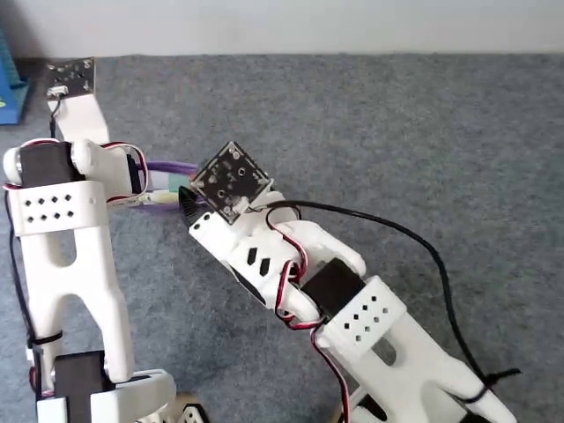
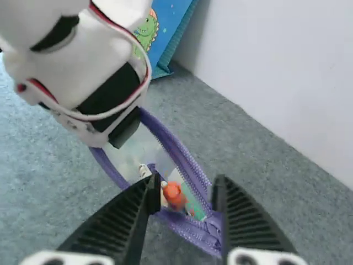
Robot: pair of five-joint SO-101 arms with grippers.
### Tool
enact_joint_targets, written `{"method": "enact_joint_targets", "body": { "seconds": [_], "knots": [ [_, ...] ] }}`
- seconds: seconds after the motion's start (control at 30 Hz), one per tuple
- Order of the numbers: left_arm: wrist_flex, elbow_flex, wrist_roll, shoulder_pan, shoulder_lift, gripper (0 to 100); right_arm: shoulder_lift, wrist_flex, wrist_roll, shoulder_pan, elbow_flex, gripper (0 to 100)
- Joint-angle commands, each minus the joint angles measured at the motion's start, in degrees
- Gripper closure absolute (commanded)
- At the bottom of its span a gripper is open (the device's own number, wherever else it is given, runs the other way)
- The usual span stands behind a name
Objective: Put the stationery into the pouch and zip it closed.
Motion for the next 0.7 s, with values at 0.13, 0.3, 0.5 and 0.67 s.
{"method": "enact_joint_targets", "body": {
  "seconds": [0.13,0.3,0.5,0.67],
  "knots": [
    [1.5,-0.1,0.5,0.3,0.1,99,-0.1,14.5,-7.9,2.7,-17.8,83.2],
    [1.5,-0.1,0.5,0.3,0.1,99,0.0,16.5,-12.5,5.8,-18.9,97.7],
    [1.5,-0.1,0.5,-0.2,-0.3,99,0.0,26.9,-22.6,12.9,-16.6,99.0],
    [1.5,-0.3,0.5,-2.1,-0.4,99,0.1,31.0,-22.5,19.6,-11.6,99.1]
  ]
}}
